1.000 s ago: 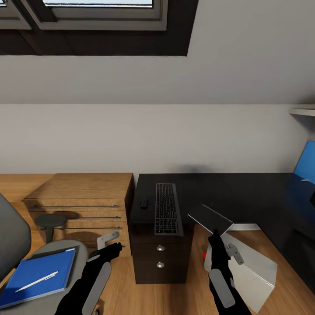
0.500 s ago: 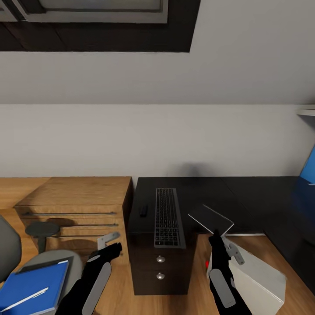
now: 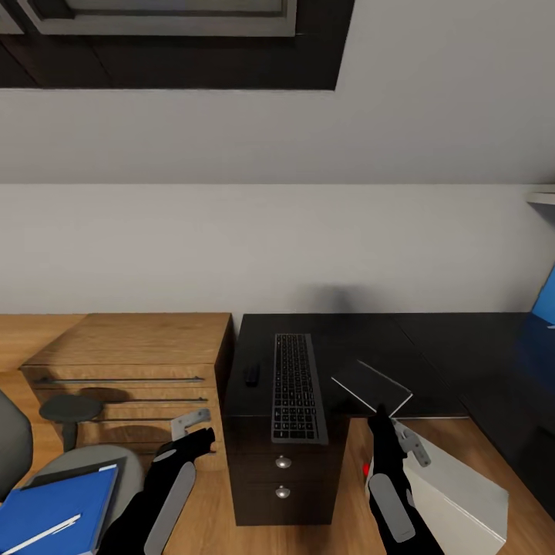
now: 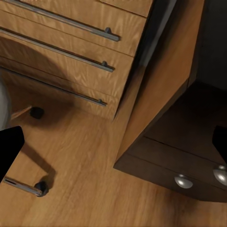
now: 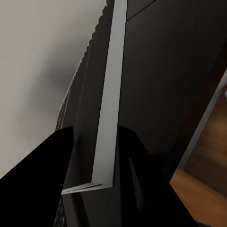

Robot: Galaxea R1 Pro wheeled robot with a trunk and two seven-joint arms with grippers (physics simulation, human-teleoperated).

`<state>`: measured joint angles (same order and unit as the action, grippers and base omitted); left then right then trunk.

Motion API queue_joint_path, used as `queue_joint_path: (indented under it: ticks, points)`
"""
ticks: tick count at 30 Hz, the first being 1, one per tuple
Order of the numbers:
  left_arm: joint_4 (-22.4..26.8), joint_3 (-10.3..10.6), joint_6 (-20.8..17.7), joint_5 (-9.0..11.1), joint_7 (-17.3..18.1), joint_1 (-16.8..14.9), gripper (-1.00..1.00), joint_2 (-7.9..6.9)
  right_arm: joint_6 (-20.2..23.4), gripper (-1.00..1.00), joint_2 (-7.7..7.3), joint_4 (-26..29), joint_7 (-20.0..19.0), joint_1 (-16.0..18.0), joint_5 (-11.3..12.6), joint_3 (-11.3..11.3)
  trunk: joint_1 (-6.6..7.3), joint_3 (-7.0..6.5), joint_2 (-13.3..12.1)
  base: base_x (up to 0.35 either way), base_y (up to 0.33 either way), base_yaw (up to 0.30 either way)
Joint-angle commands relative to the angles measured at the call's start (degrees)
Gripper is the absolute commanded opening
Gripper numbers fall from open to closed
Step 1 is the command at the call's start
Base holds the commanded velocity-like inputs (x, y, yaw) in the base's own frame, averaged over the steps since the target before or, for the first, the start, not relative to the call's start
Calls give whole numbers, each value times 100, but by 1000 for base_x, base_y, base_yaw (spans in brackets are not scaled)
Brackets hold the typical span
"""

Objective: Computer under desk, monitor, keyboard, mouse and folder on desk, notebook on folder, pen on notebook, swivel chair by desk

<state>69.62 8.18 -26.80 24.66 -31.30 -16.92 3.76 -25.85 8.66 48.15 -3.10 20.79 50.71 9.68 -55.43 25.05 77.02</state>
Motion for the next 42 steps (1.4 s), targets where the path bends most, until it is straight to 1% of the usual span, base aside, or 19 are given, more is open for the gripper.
queue_joint_path:
  ticks: [1, 4, 9, 16, 42]
  points:
    - [9, 2, -9, 62, -53, -4, 100, -3, -11, -100, 4, -1, -33, 4, 53, 8, 0, 6, 4, 4, 0, 0]
    - [16, -52, -9, 113, -56, -4, 100, -5, -11, -100, 4, -3, -33, 4, 53, 8, 0, 6, 4, 2, 0, 0]
    - [22, -206, -9, 234, -59, -4, 100, 0, -13, -100, 6, -5, -33, 4, 53, 8, 0, 6, 4, 0, 0, 0]
    - [25, -264, -9, 278, -60, -4, 100, 9, -13, -100, 4, -7, -30, 4, 53, 5, -154, 132, 285, 0, 0, 0]
    - [25, -273, -9, 285, -60, -4, 100, 11, -10, -100, 4, -16, -24, 4, 46, -1, -725, 599, 1327, 0, 0, 0]
